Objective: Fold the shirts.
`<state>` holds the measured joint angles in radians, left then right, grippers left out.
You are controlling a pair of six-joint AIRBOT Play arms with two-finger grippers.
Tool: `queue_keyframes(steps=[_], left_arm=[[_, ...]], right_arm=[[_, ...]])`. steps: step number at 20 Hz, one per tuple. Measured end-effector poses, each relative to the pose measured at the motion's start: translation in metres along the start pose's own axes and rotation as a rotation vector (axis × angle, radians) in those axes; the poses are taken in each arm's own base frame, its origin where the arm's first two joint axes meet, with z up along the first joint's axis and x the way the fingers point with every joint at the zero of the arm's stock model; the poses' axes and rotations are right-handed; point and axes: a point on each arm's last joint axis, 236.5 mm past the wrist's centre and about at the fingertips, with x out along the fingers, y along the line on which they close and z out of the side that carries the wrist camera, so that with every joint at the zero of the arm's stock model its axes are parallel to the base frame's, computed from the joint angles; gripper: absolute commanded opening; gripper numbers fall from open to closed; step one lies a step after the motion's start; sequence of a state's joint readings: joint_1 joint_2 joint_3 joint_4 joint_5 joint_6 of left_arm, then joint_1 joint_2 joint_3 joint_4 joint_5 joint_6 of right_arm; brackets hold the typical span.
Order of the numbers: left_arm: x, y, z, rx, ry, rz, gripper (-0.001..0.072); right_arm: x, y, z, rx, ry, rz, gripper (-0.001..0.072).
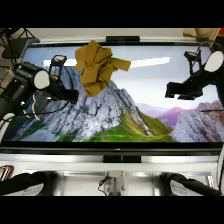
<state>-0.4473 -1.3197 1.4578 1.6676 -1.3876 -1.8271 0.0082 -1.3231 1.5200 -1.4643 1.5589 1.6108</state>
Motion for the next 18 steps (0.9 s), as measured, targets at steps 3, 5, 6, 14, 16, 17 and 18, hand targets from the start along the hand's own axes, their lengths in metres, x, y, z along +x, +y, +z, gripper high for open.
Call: queue_keyframes(steps=[3,5,6,14,16,17,18], left_arm=[[0.0001,-0.0001,-0.0001,0.000,0.000,0.000,0.0673],[0.0001,-0.0001,-0.0001,0.000,0.000,0.000,0.0674],[0.0001,0.0000,-0.0001,0.000,0.000,0.000,0.0674],[0.0001,0.0000,-0.0001,0.000,0.000,0.000,0.0674],[0.0001,-0.0001,-0.0001,0.000,0.000,0.000,0.0674],[0.0003,-0.0001,0.0002,0.000,-0.001,0.000,0.0674],[0.0007,-0.0008,0.0029,-0.001,-0.011,-0.003,0.0674]], right_arm=[[0.0000,0.0001,0.0000,0.000,0.000,0.000,0.0628],[0.0000,0.0001,0.0000,0.000,0.000,0.000,0.0628],[0.0000,0.0000,0.0000,0.000,0.000,0.000,0.0628],[0.0000,0.0000,0.0001,0.000,0.000,0.000,0.0628],[0.0000,0.0000,0.0000,0.000,0.000,0.000,0.0628],[0.0000,0.0000,0.0001,0.000,0.000,0.000,0.0628],[0.0000,0.0001,0.0010,0.000,-0.004,0.001,0.0628]])
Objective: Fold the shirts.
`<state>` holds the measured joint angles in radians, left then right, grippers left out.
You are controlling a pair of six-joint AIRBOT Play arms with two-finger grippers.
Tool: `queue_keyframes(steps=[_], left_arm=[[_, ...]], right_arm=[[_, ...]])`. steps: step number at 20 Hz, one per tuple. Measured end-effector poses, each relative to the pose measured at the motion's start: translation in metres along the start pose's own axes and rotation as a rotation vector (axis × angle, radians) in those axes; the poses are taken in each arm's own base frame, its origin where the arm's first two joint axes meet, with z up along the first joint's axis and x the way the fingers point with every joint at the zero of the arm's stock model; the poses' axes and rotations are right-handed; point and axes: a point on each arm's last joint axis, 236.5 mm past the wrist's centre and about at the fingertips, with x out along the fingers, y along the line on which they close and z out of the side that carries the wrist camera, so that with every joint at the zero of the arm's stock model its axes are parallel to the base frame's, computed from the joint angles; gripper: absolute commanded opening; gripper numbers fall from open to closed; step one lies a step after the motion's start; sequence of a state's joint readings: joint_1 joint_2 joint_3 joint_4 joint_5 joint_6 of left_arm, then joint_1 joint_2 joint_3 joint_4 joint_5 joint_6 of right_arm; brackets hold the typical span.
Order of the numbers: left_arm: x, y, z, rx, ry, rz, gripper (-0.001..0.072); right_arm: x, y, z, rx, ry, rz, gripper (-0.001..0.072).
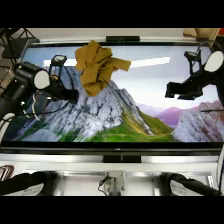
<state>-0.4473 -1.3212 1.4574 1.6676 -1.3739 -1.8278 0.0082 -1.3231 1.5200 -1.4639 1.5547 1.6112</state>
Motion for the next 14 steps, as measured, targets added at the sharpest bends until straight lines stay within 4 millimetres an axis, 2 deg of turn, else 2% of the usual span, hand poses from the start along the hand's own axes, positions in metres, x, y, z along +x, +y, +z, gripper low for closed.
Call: queue_keyframes(steps=[5,10,11,12,13,14], left_arm=[[-0.001,-0.013,0.046,-0.001,-0.190,-0.051,0.0673],[-0.016,-0.033,0.096,-0.016,-0.408,-0.144,0.0672],[-0.018,-0.036,0.104,-0.018,-0.441,-0.155,0.0655],[-0.018,-0.038,0.109,-0.022,-0.463,-0.165,0.0533],[-0.015,-0.038,0.115,-0.026,-0.478,-0.170,0.0457],[-0.008,-0.036,0.118,-0.031,-0.478,-0.166,0.0456]], right_arm=[[-0.001,0.003,0.022,0.004,-0.093,0.013,0.0628],[-0.003,0.010,0.034,0.011,-0.143,0.045,0.0628],[-0.003,0.012,0.036,0.011,-0.154,0.050,0.0628],[-0.003,0.012,0.038,0.012,-0.159,0.051,0.0628],[-0.003,0.012,0.039,0.012,-0.166,0.052,0.0627],[-0.004,0.013,0.041,0.012,-0.172,0.055,0.0627]])
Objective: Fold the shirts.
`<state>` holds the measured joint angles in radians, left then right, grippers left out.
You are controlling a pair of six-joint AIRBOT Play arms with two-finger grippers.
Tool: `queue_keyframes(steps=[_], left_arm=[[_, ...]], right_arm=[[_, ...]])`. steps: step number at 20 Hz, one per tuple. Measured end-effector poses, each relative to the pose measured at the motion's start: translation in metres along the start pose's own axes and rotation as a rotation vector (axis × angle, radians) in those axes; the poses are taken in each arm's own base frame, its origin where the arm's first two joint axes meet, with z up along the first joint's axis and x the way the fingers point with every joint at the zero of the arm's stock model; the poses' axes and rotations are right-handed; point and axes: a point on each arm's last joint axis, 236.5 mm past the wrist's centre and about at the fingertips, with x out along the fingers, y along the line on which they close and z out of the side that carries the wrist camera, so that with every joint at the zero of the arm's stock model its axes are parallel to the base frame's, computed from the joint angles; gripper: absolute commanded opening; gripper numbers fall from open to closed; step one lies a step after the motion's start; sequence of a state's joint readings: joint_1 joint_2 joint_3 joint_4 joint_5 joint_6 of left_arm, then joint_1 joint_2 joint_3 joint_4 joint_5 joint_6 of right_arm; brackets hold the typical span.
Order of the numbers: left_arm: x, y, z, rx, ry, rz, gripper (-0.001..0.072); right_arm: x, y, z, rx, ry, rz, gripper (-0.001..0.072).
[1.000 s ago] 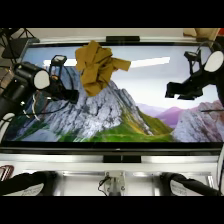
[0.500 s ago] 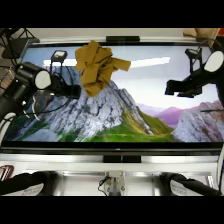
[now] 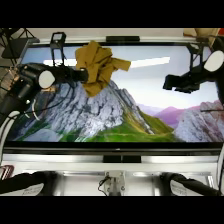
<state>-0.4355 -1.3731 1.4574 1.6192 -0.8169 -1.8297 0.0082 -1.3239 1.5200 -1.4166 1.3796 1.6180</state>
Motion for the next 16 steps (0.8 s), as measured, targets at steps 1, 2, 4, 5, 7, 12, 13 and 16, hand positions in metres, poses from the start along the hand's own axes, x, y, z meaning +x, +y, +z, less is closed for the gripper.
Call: queue_keyframes(steps=[1,2,4,5,7,12,13,16], left_arm=[[0.009,0.004,0.000,-0.005,0.000,0.006,0.0455],[0.020,0.010,0.001,-0.012,-0.004,0.014,0.0482],[0.044,0.028,0.000,-0.058,0.011,0.039,0.0559],[0.058,0.039,-0.001,-0.098,0.028,0.047,0.0560],[0.084,0.056,-0.005,-0.201,0.070,0.039,0.0560],[0.142,0.074,-0.025,-0.438,0.172,-0.072,0.0556],[0.151,0.078,-0.030,-0.446,0.187,-0.083,0.0556],[0.170,0.094,-0.047,-0.441,0.221,-0.078,0.0556]], right_arm=[[0.000,0.000,0.000,0.000,-0.001,0.001,0.0628],[0.000,0.000,0.001,0.000,-0.004,0.002,0.0627],[0.000,0.001,0.001,-0.002,-0.005,0.002,0.0627],[0.000,0.001,0.001,-0.002,-0.002,0.003,0.0627],[0.000,0.001,0.000,-0.003,0.001,0.004,0.0628],[0.000,0.006,-0.002,0.000,0.008,0.024,0.0628],[0.000,0.007,-0.002,0.002,0.009,0.031,0.0628],[0.000,0.010,-0.003,0.004,0.011,0.044,0.0628]])
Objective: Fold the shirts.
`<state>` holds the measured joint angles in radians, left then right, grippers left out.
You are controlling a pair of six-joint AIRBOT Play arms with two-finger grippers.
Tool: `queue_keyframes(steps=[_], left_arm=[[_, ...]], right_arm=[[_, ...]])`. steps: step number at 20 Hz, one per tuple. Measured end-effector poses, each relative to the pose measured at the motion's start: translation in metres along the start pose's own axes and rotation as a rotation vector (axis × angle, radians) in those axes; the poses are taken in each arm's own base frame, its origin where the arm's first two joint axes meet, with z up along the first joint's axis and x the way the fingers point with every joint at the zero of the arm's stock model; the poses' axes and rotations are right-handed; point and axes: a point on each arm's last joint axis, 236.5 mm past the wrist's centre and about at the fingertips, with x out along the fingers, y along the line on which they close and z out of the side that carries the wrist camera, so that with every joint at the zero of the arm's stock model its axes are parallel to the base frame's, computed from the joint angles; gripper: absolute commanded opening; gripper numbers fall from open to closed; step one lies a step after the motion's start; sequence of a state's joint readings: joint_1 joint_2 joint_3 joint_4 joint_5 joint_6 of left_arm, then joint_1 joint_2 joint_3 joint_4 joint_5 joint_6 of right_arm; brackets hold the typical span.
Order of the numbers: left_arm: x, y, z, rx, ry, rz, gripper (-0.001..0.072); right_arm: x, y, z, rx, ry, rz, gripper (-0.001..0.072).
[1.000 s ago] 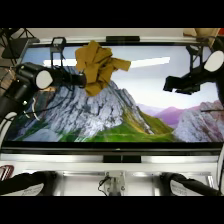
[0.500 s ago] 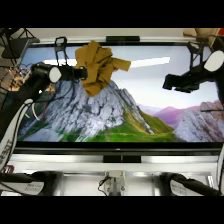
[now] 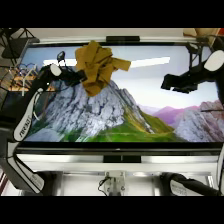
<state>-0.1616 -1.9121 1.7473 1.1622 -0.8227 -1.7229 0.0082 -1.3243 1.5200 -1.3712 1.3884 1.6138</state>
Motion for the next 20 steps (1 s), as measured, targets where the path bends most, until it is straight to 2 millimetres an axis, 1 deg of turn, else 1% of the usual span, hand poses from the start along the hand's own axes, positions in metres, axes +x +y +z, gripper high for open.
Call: queue_keyframes(steps=[4,5,6,7,8,9,11,13,14,16,18,19,20], left_arm=[[0.026,0.009,-0.010,-0.012,0.024,-0.008,0.0556],[0.032,0.011,-0.011,-0.015,0.023,-0.008,0.0537],[0.038,0.013,-0.013,-0.014,0.024,-0.006,0.0405],[0.043,0.013,-0.015,-0.017,0.024,-0.008,0.0206],[0.047,0.012,-0.015,-0.015,0.014,-0.011,0.0093],[0.048,0.012,-0.013,-0.016,0.004,-0.013,0.0051],[0.046,0.012,-0.002,-0.021,-0.026,-0.020,0.0048],[0.033,0.000,0.012,-0.006,-0.059,-0.042,0.0046],[0.022,-0.009,0.022,0.018,-0.084,-0.057,0.0045],[-0.009,-0.030,0.042,0.075,-0.142,-0.084,0.0044],[-0.036,-0.040,0.053,0.131,-0.172,-0.077,0.0048],[-0.044,-0.041,0.054,0.152,-0.171,-0.068,0.0061],[-0.047,-0.038,0.051,0.169,-0.154,-0.051,0.0399]], right_arm=[[0.000,0.002,0.000,0.001,0.001,0.007,0.0628],[0.000,0.002,0.000,0.001,0.001,0.009,0.0628],[0.000,0.002,0.000,0.002,0.001,0.010,0.0628],[0.000,0.003,0.000,0.001,0.001,0.010,0.0628],[0.000,0.003,0.000,0.001,0.001,0.010,0.0627],[0.000,0.003,0.000,0.002,0.001,0.011,0.0627],[0.000,0.003,0.000,0.002,0.000,0.011,0.0627],[0.000,0.003,0.002,0.002,-0.007,0.012,0.0627],[0.000,0.003,0.003,0.000,-0.012,0.012,0.0627],[0.000,0.003,0.005,0.000,-0.022,0.013,0.0627],[0.000,0.003,0.005,0.000,-0.024,0.013,0.0627],[0.000,0.003,0.005,0.000,-0.022,0.013,0.0627],[0.000,0.003,0.005,-0.001,-0.020,0.012,0.0627]])
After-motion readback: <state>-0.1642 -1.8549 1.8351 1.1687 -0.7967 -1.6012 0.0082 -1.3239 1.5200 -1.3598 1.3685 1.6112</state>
